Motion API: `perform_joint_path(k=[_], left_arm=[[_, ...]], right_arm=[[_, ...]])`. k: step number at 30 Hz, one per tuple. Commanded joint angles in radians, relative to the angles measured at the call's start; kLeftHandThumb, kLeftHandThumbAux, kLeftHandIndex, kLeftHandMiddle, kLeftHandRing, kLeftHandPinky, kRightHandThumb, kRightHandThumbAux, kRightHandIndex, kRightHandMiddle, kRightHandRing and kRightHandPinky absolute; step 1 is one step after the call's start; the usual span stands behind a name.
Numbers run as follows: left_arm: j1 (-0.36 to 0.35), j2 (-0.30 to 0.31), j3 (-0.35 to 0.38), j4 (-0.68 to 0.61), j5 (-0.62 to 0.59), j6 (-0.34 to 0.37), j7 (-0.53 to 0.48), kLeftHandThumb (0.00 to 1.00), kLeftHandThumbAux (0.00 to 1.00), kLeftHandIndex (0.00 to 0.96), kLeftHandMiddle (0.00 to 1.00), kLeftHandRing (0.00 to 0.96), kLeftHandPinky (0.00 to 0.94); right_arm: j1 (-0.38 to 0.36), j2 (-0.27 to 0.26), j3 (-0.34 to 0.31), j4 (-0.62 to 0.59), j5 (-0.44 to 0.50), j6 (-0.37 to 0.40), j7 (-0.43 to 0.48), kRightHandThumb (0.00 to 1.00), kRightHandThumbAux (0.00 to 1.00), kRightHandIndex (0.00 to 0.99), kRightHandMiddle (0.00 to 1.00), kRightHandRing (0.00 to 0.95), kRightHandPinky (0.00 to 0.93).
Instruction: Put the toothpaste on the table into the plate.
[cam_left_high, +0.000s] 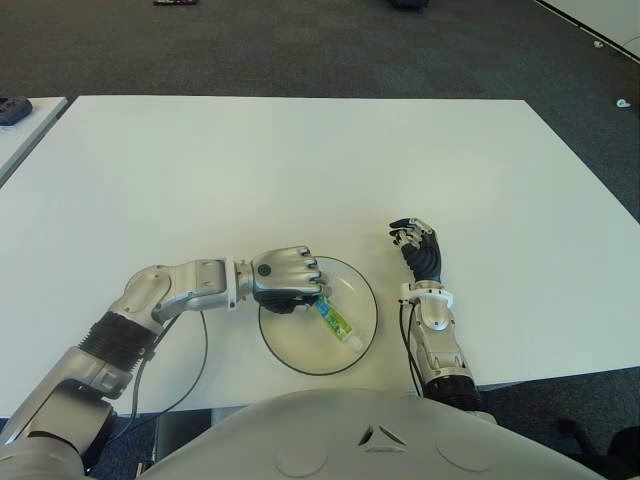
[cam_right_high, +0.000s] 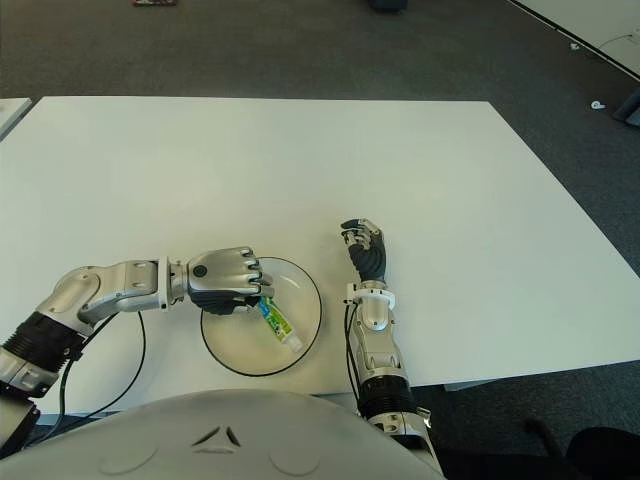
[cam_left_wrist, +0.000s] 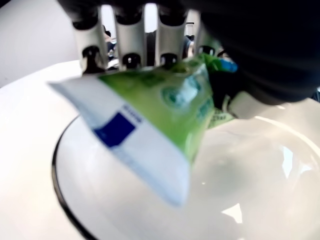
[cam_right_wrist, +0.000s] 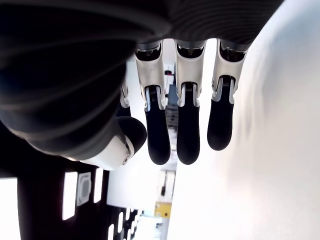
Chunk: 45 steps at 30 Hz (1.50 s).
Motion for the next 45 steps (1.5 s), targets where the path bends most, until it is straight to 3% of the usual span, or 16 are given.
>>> perform_joint_path(k=[1, 6, 12, 13, 15, 16, 18, 20, 22, 26, 31, 38, 45], left_arm=[[0.005, 0.010, -0.016, -0.008, 0.074, 0.040, 0.105, 0.710, 0.707, 0.441, 0.917, 0.890, 0.895], [0.006, 0.003, -0.030, 0.016, 0.107, 0.056, 0.258, 0.709, 0.708, 0.441, 0.908, 0.886, 0.877], [-0.020, 0.007, -0.063, 0.050, 0.101, 0.040, 0.356, 0.709, 0.707, 0.443, 0.809, 0.786, 0.728], [-0.025, 0.010, -0.069, 0.055, 0.099, 0.037, 0.361, 0.707, 0.708, 0.440, 0.752, 0.727, 0.676], [-0.038, 0.016, -0.081, 0.065, 0.098, 0.026, 0.372, 0.698, 0.710, 0.429, 0.533, 0.503, 0.469], [-0.045, 0.019, -0.086, 0.071, 0.096, 0.018, 0.375, 0.697, 0.711, 0.427, 0.502, 0.472, 0.440], [-0.062, 0.026, -0.095, 0.078, 0.090, 0.006, 0.369, 0.688, 0.715, 0.413, 0.334, 0.306, 0.304], [-0.085, 0.037, -0.104, 0.081, 0.082, -0.008, 0.345, 0.493, 0.715, 0.231, 0.190, 0.175, 0.183], [-0.094, 0.041, -0.109, 0.084, 0.079, -0.012, 0.338, 0.356, 0.716, 0.107, 0.091, 0.084, 0.098], [-0.103, 0.058, -0.118, 0.065, 0.103, 0.008, 0.305, 0.257, 0.680, 0.033, 0.029, 0.027, 0.035], [-0.106, 0.074, -0.125, 0.031, 0.108, 0.051, 0.237, 0.167, 0.543, 0.004, 0.003, 0.003, 0.004], [-0.106, 0.075, -0.127, 0.024, 0.060, 0.057, 0.181, 0.138, 0.430, 0.000, 0.000, 0.000, 0.000], [-0.089, 0.070, -0.119, 0.028, 0.044, 0.076, 0.197, 0.122, 0.374, 0.000, 0.000, 0.000, 0.000]], right_arm=[[-0.006, 0.003, -0.002, 0.008, 0.005, 0.017, -0.001, 0.706, 0.732, 0.419, 0.428, 0.424, 0.436], [-0.007, 0.002, -0.003, 0.010, 0.004, 0.016, -0.002, 0.706, 0.732, 0.419, 0.428, 0.423, 0.436], [-0.007, 0.002, -0.002, 0.011, 0.002, 0.012, -0.003, 0.707, 0.732, 0.419, 0.431, 0.426, 0.444], [-0.008, 0.002, -0.002, 0.013, 0.002, 0.011, -0.003, 0.707, 0.732, 0.419, 0.431, 0.427, 0.447], [-0.010, 0.002, -0.002, 0.015, 0.002, 0.009, -0.003, 0.707, 0.732, 0.419, 0.434, 0.433, 0.455], [-0.010, 0.002, -0.002, 0.017, 0.002, 0.007, -0.003, 0.707, 0.732, 0.419, 0.435, 0.434, 0.457], [-0.011, 0.001, -0.001, 0.019, 0.003, 0.003, -0.001, 0.707, 0.732, 0.419, 0.436, 0.437, 0.459], [-0.012, 0.000, -0.001, 0.022, 0.005, -0.002, 0.001, 0.706, 0.731, 0.420, 0.437, 0.436, 0.452], [-0.013, 0.000, -0.001, 0.024, 0.005, -0.004, 0.002, 0.706, 0.731, 0.420, 0.437, 0.435, 0.447], [-0.012, 0.001, 0.000, 0.022, 0.006, -0.004, 0.003, 0.706, 0.731, 0.420, 0.436, 0.432, 0.443], [-0.010, 0.003, -0.002, 0.017, 0.003, 0.000, -0.004, 0.706, 0.731, 0.421, 0.435, 0.431, 0.448], [-0.009, 0.001, -0.001, 0.019, 0.003, -0.003, -0.003, 0.705, 0.731, 0.421, 0.436, 0.434, 0.452], [-0.009, -0.001, 0.000, 0.021, 0.003, -0.003, -0.001, 0.705, 0.732, 0.419, 0.433, 0.432, 0.441]])
